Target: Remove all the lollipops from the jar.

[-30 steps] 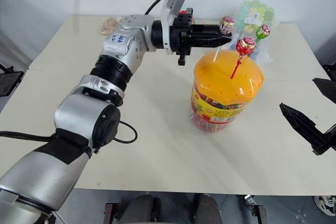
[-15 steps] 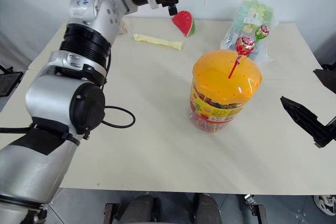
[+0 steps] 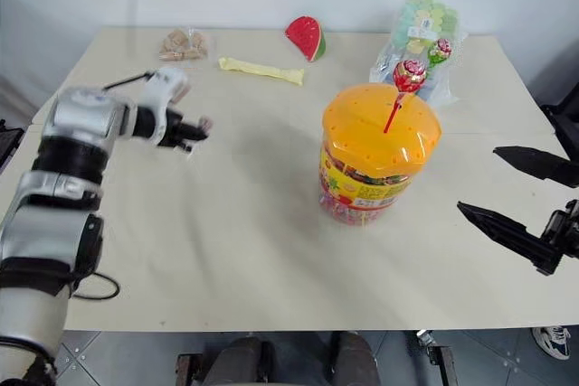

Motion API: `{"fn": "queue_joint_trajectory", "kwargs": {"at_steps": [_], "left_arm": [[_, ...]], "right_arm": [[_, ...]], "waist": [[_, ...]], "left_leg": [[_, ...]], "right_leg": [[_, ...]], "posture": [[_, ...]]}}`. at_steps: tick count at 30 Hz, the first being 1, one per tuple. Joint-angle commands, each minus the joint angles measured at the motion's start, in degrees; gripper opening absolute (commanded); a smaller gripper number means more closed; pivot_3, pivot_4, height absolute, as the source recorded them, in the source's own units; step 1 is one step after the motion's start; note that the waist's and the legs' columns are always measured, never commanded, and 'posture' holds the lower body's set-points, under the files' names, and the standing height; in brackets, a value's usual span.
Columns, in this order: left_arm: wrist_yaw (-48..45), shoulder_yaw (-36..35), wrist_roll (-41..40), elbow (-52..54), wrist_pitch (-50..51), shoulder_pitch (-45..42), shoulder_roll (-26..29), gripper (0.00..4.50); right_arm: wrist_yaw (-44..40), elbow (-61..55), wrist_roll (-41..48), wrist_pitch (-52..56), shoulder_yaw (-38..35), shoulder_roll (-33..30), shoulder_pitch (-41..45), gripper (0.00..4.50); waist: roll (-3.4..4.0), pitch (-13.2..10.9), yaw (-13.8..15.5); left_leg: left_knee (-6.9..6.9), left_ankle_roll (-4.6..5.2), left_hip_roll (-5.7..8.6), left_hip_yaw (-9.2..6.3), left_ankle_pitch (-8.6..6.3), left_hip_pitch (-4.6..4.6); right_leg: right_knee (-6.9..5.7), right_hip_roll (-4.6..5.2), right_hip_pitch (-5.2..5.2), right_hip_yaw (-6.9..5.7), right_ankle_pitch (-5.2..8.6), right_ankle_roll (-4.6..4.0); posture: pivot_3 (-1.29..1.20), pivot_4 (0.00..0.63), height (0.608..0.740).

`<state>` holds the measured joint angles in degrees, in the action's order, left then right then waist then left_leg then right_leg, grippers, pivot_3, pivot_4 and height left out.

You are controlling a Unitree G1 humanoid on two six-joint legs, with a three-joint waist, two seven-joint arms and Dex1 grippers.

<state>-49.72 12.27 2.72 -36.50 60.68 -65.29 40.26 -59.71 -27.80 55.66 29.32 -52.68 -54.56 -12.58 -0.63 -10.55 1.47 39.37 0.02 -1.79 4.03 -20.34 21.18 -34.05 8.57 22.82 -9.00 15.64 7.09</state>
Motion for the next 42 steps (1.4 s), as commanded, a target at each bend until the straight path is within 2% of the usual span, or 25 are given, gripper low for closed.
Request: {"fn": "queue_joint_trajectory", "kwargs": {"at_steps": [1, 8, 11, 17, 22, 23, 25, 28, 31, 38, 42], "left_arm": [[1.78, 1.34, 1.66, 6.85, 7.83, 2.54, 4.14, 0.03], [3.43, 3.66, 1.83, 9.09, 14.32, 5.52, 9.57, 0.03], [3.39, 4.07, 0.97, 8.78, 16.63, 5.62, 10.55, 0.78], [2.08, 6.00, -0.90, 12.89, 19.76, 4.51, 13.38, 2.65], [-0.67, 8.95, -1.04, 15.32, 17.80, 0.54, 16.84, 4.25], [-1.40, 9.54, -0.82, 15.49, 16.66, -0.74, 17.44, 4.48], [-2.49, 10.01, -0.46, 14.95, 13.82, -3.99, 17.51, 4.48], [-6.42, 7.50, -3.53, 16.24, 5.86, -8.51, 14.60, 4.48], [-13.00, 1.98, -10.48, 19.64, -5.23, -8.64, 9.78, 4.48], [-21.39, -10.28, -25.09, 18.90, -28.70, -6.79, -9.31, 4.48], [-30.16, -10.17, -29.32, 13.83, -35.23, -7.75, -17.23, 4.48]], "right_arm": [[-0.47, 0.89, -0.25, -0.30, 0.94, -1.02, 1.95, 4.50], [-1.16, 3.13, -1.36, -0.08, 3.70, -2.30, 5.77, 4.50], [-1.42, 3.19, -1.73, -0.10, 3.98, -2.05, 6.13, 4.50], [-2.12, 3.27, -1.77, 0.12, 2.51, -1.97, 5.45, 4.50], [-2.64, 3.31, -2.20, 0.58, 0.77, -2.13, 4.48, 4.50], [-2.73, 3.34, -2.28, 0.69, 0.41, -2.18, 4.31, 4.50], [-2.92, 3.46, -2.57, 0.83, -0.14, -2.26, 4.15, 4.50], [-3.14, 3.74, -3.27, 0.76, -0.67, -2.36, 4.11, 4.50], [-2.87, 4.11, -3.76, 0.49, -0.45, -2.43, 4.78, 4.50], [-1.85, 3.09, -4.09, 0.49, -0.52, -1.61, 5.63, 4.50], [-0.67, 0.89, -3.52, 0.80, -2.60, -0.15, 4.12, 4.50]], "waist": [[-0.01, -0.01, 0.43], [-0.04, -0.02, 1.04], [-0.04, -0.02, 1.14], [-0.04, -0.02, 1.18], [-0.08, -0.05, 1.21], [-0.09, -0.05, 1.26], [-0.10, -0.05, 1.40], [-0.09, -0.05, 1.63], [-0.09, -0.05, 1.75], [-0.09, -0.05, 1.21], [-0.08, -0.04, 0.93]], "left_leg": [[0.05, 0.00, 0.00, -0.03, 0.00, 0.01], [0.46, 0.00, -0.02, -0.04, -0.01, 0.03], [0.53, -0.01, -0.02, -0.04, -0.02, 0.02], [0.58, 0.00, -0.03, -0.03, -0.02, 0.03], [0.59, 0.00, -0.03, -0.02, -0.02, 0.02], [0.59, -0.01, -0.03, -0.02, -0.03, 0.03], [0.61, -0.01, -0.03, -0.02, -0.03, 0.03], [0.63, 0.00, -0.02, -0.02, -0.03, 0.03], [0.65, 0.02, -0.02, -0.01, -0.04, 0.04], [0.71, 0.02, -0.02, 0.00, -0.04, 0.05], [0.70, 0.02, -0.02, 0.05, -0.04, 0.01]], "right_leg": [[-0.03, 0.01, -0.01, -0.02, 0.00, 0.00], [-0.37, 0.02, -0.02, 0.05, 0.00, 0.00], [-0.44, 0.02, -0.02, 0.07, 0.00, 0.00], [-0.49, 0.02, -0.02, 0.08, 0.00, 0.00], [-0.51, 0.02, -0.02, 0.10, 0.00, -0.01], [-0.52, 0.02, -0.01, 0.10, 0.00, -0.01], [-0.52, 0.03, -0.01, 0.10, 0.00, -0.01], [-0.53, 0.04, -0.01, 0.10, 0.00, -0.01], [-0.53, 0.07, -0.02, 0.09, 0.00, -0.01], [-0.60, 0.07, -0.01, 0.08, 0.00, -0.01], [-0.63, 0.06, -0.01, 0.09, 0.00, -0.01]], "posture": [[0.00, 0.150, 0.740], [0.00, 0.150, 0.740], [0.00, 0.150, 0.740], [0.00, 0.150, 0.740], [0.00, 0.150, 0.740], [0.00, 0.150, 0.740], [0.00, 0.150, 0.740], [0.00, 0.150, 0.740], [0.00, 0.150, 0.740], [0.00, 0.150, 0.740], [0.00, 0.150, 0.740]]}}
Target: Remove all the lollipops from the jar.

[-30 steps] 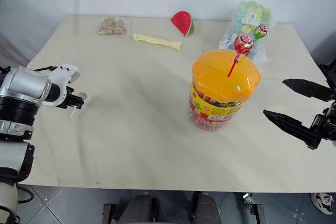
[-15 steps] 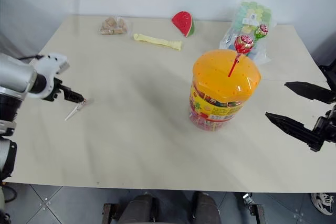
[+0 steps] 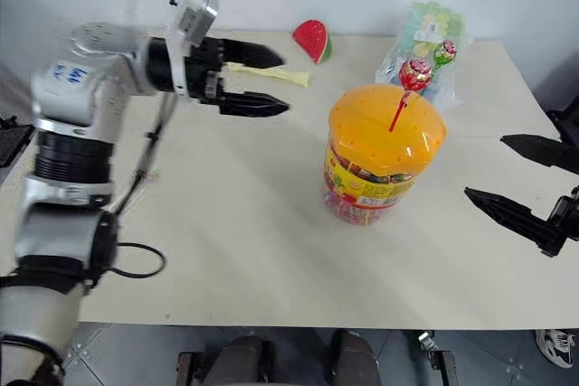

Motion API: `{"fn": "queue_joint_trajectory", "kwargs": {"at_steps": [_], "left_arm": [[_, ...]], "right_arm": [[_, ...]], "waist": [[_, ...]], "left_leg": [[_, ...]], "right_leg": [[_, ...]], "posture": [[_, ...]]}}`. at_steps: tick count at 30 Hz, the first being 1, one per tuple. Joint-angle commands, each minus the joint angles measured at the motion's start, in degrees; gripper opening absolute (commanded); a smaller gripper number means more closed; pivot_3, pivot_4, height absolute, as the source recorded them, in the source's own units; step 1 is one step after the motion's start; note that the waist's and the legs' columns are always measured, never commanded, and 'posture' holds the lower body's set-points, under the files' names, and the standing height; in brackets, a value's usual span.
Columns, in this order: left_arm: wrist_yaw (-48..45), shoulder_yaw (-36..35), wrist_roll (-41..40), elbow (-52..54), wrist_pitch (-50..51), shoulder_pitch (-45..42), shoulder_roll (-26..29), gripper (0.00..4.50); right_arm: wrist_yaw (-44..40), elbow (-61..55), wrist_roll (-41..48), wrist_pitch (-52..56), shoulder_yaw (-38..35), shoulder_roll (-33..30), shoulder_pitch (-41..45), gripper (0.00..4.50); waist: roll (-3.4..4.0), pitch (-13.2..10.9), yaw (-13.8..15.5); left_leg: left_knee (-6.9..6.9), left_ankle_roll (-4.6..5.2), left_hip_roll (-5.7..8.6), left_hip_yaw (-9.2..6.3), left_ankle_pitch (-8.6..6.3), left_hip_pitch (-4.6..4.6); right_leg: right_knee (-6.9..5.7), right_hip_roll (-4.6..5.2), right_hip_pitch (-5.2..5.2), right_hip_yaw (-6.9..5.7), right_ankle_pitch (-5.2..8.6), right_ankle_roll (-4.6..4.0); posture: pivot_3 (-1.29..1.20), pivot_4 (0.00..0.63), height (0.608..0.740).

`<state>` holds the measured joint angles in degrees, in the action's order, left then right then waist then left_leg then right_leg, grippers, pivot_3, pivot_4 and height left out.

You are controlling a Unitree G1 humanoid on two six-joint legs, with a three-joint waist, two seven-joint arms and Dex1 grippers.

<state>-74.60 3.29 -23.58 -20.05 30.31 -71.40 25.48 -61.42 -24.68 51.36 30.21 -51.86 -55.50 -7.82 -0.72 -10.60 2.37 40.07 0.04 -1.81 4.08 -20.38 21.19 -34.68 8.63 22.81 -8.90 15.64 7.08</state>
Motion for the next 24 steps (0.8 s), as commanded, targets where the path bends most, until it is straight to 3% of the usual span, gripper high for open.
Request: {"fn": "queue_joint_trajectory", "kwargs": {"at_steps": [1, 7, 12, 21, 24], "left_arm": [[-7.20, -1.18, -3.48, -4.21, -6.92, -2.13, -4.02, 4.48], [-12.09, -0.30, -2.44, -15.66, -13.75, -7.22, -12.03, 4.48], [-9.62, 0.09, 1.79, -30.84, -20.65, -15.08, -19.34, 4.48], [-8.04, 0.26, 8.11, -43.78, -24.60, -22.32, -25.02, 4.48], [-8.49, 0.55, 9.76, -44.88, -24.36, -23.56, -25.31, 3.89]], "right_arm": [[1.24, -2.58, 0.84, -0.06, -3.73, 1.05, -1.01, 4.50], [2.73, -5.09, 1.68, 0.06, -6.11, 2.86, -3.47, 4.50], [3.95, -6.99, 2.28, -0.37, -8.52, 4.38, -5.64, 4.50], [6.30, -11.06, 3.67, -1.33, -11.55, 8.58, -9.76, 4.50], [7.22, -13.13, 4.42, -1.79, -12.98, 10.95, -12.19, 4.50]], "waist": [[0.01, 0.01, 0.07], [0.00, 0.00, 0.71], [0.00, 0.00, 0.97], [0.01, 0.00, 0.46], [0.01, 0.00, 0.70]], "left_leg": [[0.01, 0.00, 0.00, 0.01, 0.00, -0.02], [0.07, 0.04, 0.01, 0.00, -0.02, 0.03], [0.07, 0.11, 0.05, -0.01, -0.06, 0.05], [-0.03, 0.13, 0.04, -0.02, -0.07, 0.04], [-0.01, 0.19, 0.05, -0.03, -0.11, 0.08]], "right_leg": [[0.00, 0.00, 0.00, 0.01, 0.00, 0.00], [0.02, 0.01, -0.01, 0.01, -0.01, 0.00], [0.11, 0.01, -0.03, -0.01, -0.02, 0.03], [0.21, 0.00, -0.03, -0.02, -0.03, 0.03], [0.25, 0.01, -0.03, -0.01, -0.04, 0.04]], "posture": [[0.00, 0.150, 0.740], [0.00, 0.150, 0.740], [0.00, 0.150, 0.740], [0.00, 0.150, 0.740], [0.00, 0.150, 0.740]]}}
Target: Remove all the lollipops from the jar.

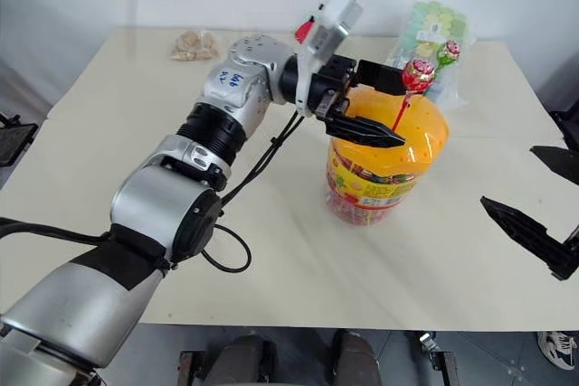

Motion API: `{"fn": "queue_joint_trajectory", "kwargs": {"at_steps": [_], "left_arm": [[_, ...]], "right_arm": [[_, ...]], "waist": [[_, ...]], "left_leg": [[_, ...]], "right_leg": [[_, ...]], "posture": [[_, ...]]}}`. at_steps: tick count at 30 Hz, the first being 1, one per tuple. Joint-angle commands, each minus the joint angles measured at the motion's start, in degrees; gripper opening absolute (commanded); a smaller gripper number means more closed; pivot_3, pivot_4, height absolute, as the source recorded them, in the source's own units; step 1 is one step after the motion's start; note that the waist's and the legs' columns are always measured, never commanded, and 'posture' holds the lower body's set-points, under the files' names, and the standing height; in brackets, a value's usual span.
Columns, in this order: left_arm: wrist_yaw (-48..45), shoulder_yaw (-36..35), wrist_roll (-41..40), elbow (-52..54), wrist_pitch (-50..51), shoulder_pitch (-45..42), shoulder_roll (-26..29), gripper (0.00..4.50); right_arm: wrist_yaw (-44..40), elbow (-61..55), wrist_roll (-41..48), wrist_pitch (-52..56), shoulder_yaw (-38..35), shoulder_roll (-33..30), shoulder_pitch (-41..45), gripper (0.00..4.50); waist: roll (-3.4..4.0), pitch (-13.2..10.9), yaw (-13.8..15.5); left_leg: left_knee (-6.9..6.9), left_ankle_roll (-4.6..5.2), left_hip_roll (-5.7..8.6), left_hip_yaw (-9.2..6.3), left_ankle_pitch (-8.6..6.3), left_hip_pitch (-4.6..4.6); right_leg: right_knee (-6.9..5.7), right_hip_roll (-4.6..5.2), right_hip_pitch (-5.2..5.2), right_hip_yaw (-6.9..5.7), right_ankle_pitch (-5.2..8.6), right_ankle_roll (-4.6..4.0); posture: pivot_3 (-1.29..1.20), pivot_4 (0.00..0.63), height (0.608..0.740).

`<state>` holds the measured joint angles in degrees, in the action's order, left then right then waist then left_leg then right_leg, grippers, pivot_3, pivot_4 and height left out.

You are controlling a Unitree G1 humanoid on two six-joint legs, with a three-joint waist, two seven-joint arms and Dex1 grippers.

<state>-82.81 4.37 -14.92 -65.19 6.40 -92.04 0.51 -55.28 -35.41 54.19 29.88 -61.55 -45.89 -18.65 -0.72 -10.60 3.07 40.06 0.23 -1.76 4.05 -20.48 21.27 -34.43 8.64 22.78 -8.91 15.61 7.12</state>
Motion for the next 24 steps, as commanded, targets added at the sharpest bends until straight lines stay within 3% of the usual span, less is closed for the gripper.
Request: {"fn": "queue_joint_trajectory", "kwargs": {"at_steps": [1, 11, 13, 24], "left_arm": [[-0.68, -0.68, 1.28, 0.12, -0.48, -3.08, -0.33, 3.63], [1.18, -3.08, 2.00, -0.71, 0.71, -5.49, -0.68, 0.49], [1.85, -3.75, 1.74, -0.46, 0.82, -6.16, -0.52, 0.05], [12.45, -11.31, -0.72, 1.20, 2.99, -12.47, 3.37, 0.05]], "right_arm": [[1.33, -2.71, 1.83, -1.60, -3.54, 1.62, -1.82, 4.50], [2.31, -2.68, 4.75, -2.38, -5.10, 0.38, -3.15, 4.50], [2.48, -2.45, 5.01, -2.46, -4.90, 0.04, -2.86, 4.50], [1.72, 1.79, 4.06, -2.23, -2.81, -4.32, 1.21, 4.50]], "waist": [[0.00, 0.00, -0.01], [0.00, 0.00, -0.11], [0.00, 0.00, -0.08], [0.00, 0.00, -0.21]], "left_leg": [[0.00, 0.01, 0.00, 0.00, 0.00, -0.01], [-0.01, 0.03, 0.00, 0.00, -0.02, -0.01], [-0.01, 0.03, 0.00, 0.00, -0.02, -0.01], [-0.05, 0.05, 0.00, 0.00, -0.03, -0.02]], "right_leg": [[0.00, 0.00, 0.00, 0.00, 0.00, 0.00], [0.02, 0.00, 0.00, 0.00, 0.00, 0.00], [0.02, 0.00, 0.00, 0.00, 0.00, 0.00], [0.04, 0.00, 0.00, 0.00, 0.00, 0.00]], "posture": [[0.00, 0.150, 0.740], [0.00, 0.150, 0.740], [0.00, 0.150, 0.740], [0.00, 0.150, 0.740]]}}
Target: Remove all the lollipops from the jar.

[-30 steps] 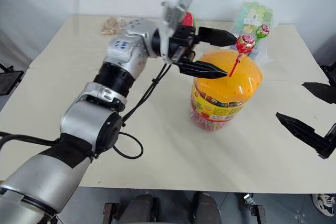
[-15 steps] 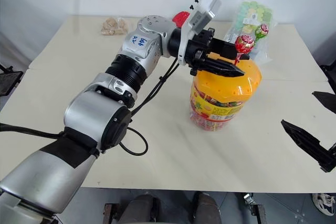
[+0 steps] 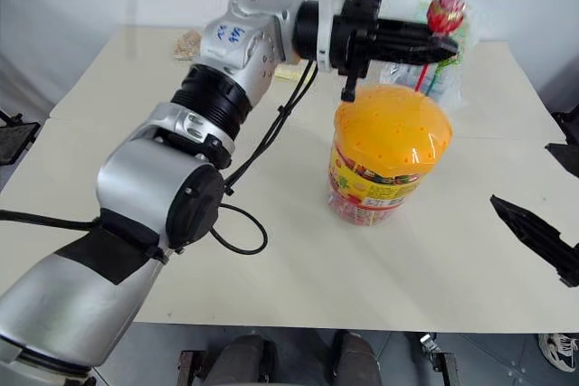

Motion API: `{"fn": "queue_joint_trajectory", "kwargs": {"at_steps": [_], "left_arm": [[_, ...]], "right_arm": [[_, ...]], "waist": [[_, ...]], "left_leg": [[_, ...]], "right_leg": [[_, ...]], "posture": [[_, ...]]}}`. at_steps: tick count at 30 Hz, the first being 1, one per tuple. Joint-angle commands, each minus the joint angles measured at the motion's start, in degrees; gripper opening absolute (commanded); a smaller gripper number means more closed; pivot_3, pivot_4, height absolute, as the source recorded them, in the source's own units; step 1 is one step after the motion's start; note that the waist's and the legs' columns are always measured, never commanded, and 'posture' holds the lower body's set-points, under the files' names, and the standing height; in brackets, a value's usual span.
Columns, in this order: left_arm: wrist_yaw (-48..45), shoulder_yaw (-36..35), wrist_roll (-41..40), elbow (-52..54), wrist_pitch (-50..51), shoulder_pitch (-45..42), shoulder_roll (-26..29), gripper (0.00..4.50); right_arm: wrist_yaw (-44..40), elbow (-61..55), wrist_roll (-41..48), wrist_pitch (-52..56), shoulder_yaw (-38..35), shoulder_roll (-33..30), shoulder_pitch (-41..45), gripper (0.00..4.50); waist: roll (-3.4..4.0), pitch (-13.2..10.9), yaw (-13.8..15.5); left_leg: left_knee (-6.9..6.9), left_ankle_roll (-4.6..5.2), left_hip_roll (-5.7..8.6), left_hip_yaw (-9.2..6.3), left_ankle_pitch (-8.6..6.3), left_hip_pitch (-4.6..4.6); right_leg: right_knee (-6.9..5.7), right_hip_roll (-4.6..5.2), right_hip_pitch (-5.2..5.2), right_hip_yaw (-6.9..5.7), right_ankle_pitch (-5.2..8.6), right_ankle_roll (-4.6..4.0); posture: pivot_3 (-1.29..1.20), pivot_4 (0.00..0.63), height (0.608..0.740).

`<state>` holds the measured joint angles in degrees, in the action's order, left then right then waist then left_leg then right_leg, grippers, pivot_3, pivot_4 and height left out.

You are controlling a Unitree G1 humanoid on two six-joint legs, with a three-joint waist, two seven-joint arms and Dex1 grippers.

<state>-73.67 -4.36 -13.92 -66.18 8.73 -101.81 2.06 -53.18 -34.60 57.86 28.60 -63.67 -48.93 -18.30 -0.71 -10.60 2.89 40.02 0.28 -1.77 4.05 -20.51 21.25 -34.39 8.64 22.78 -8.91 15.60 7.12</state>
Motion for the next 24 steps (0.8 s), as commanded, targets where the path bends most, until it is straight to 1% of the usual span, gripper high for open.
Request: {"fn": "queue_joint_trajectory", "kwargs": {"at_steps": [1, 3, 6, 8, 11, 13, 18, 21, 24], "left_arm": [[5.92, -3.40, -1.84, 2.40, 1.40, -2.96, 2.83, 0.05], [9.96, -3.69, -0.84, 2.62, 3.93, -3.11, 5.19, 0.05], [13.46, -1.27, 2.71, 3.28, 9.52, -1.61, 10.04, 0.05], [15.48, 3.29, 7.61, 4.05, 15.47, 1.10, 14.45, 0.05], [15.81, 10.94, 14.45, 7.42, 26.44, 7.08, 20.73, 0.05], [15.01, 14.16, 16.39, 12.25, 33.84, 11.50, 23.88, 0.05], [10.08, 21.49, 17.31, 31.87, 51.94, 26.58, 33.49, 0.05], [8.80, 24.67, 16.13, 41.87, 58.91, 34.49, 38.94, 0.05], [7.48, 28.29, 14.63, 48.06, 65.17, 38.62, 43.55, 0.05]], "right_arm": [[-0.57, 1.35, 0.32, -0.88, -0.50, -1.67, 1.17, 4.50], [-1.07, 1.99, 0.13, -0.73, -0.26, -2.31, 1.66, 4.50], [-1.92, 3.37, -0.22, -0.52, 0.02, -3.35, 2.38, 4.50], [-2.75, 4.75, -0.53, -0.40, 0.50, -4.37, 3.08, 4.50], [-3.88, 7.14, -1.24, -0.44, 2.69, -6.20, 5.10, 4.50], [-4.62, 8.56, -1.81, -0.58, 4.35, -7.15, 6.62, 4.50], [-6.23, 11.96, -3.19, -1.01, 9.72, -8.89, 11.56, 4.50], [-6.97, 13.57, -4.11, -1.09, 12.62, -9.42, 14.44, 4.50], [-7.57, 14.65, -4.86, -1.07, 14.62, -9.65, 16.55, 4.50]], "waist": [[0.00, 0.00, -0.03], [0.00, 0.00, -0.08], [0.00, 0.00, -0.23], [0.00, 0.00, -0.25], [0.05, 0.03, -0.76], [0.04, 0.02, -1.30], [-0.12, -0.07, -1.43], [-0.12, -0.07, -1.24], [-0.12, -0.08, -1.17]], "left_leg": [[0.00, 0.00, 0.00, 0.00, 0.00, 0.00], [0.00, 0.00, 0.00, 0.00, 0.00, -0.01], [-0.01, -0.01, 0.00, 0.00, 0.00, -0.02], [-0.02, -0.01, 0.00, 0.01, 0.01, -0.03], [-0.05, -0.01, 0.00, 0.09, 0.01, -0.12], [-0.05, -0.03, 0.00, 0.09, 0.02, -0.13], [0.02, -0.04, -0.02, 0.09, 0.02, 0.10], [0.03, -0.05, -0.01, 0.15, 0.02, 0.14], [0.06, -0.05, -0.02, 0.15, 0.02, 0.13]], "right_leg": [[0.00, 0.00, 0.00, 0.00, 0.00, 0.00], [-0.01, 0.00, 0.00, 0.00, 0.00, 0.00], [-0.02, 0.00, 0.00, 0.01, 0.00, 0.00], [-0.03, -0.01, 0.00, 0.01, 0.00, 0.00], [-0.07, -0.01, 0.00, 0.10, 0.00, 0.01], [-0.11, -0.02, 0.00, 0.13, 0.00, 0.01], [-0.15, -0.02, 0.21, 0.15, 0.00, 0.01], [-0.15, -0.02, 0.30, 0.21, 0.00, 0.01], [-0.19, -0.02, 0.30, 0.23, 0.00, 0.01]], "posture": [[0.00, 0.150, 0.740], [0.00, 0.150, 0.740], [0.00, 0.150, 0.740], [0.00, 0.150, 0.740], [0.00, 0.150, 0.740], [0.00, 0.150, 0.740], [0.00, 0.150, 0.740], [0.00, 0.150, 0.740], [0.00, 0.150, 0.740]]}}
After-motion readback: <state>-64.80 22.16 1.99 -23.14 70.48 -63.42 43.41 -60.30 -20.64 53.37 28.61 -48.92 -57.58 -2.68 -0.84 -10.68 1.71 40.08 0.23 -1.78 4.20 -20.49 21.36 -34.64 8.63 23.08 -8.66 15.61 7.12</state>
